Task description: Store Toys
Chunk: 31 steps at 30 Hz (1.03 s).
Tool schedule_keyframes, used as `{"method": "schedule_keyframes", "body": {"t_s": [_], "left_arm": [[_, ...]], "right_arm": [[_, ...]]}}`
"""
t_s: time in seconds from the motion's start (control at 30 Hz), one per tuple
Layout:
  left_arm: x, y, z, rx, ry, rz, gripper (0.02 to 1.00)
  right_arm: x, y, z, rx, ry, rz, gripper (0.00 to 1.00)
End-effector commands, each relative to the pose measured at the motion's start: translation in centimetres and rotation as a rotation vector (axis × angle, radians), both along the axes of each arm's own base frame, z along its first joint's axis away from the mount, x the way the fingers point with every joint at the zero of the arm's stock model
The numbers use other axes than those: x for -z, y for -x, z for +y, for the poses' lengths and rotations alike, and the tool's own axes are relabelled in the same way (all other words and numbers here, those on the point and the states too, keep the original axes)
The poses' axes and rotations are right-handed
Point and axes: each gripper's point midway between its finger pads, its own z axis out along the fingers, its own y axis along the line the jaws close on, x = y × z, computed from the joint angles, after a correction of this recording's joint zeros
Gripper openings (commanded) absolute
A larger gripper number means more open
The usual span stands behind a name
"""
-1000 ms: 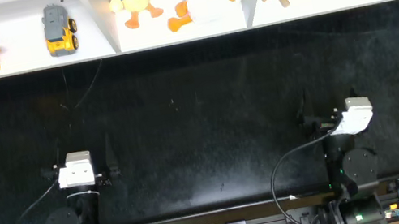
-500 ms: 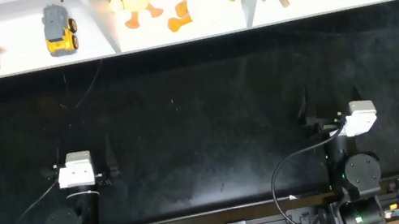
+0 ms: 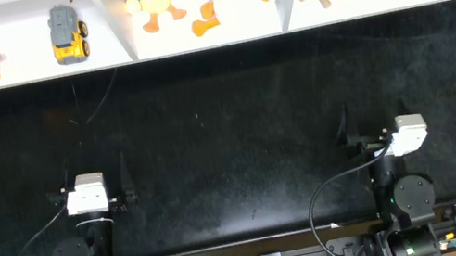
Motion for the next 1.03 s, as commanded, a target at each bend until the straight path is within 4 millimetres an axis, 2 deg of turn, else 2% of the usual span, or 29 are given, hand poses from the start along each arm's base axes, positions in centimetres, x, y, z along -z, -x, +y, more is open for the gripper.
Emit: {"method": "schedule_keyframes", "body": {"t_s": [0.03, 1.03], "left_arm": [[-0.05, 0.05, 0.0, -0.003, 0.007, -0.004, 0.998], [-0.05, 0.05, 0.0, -0.003, 0.007, -0.004, 0.996]], "right_arm": [[0.43, 0.0, 2.01, -0.117, -0.005, 0.003, 0.996], [0.45, 0.0, 2.03, -0.117, -0.005, 0.004, 0.993]]}}
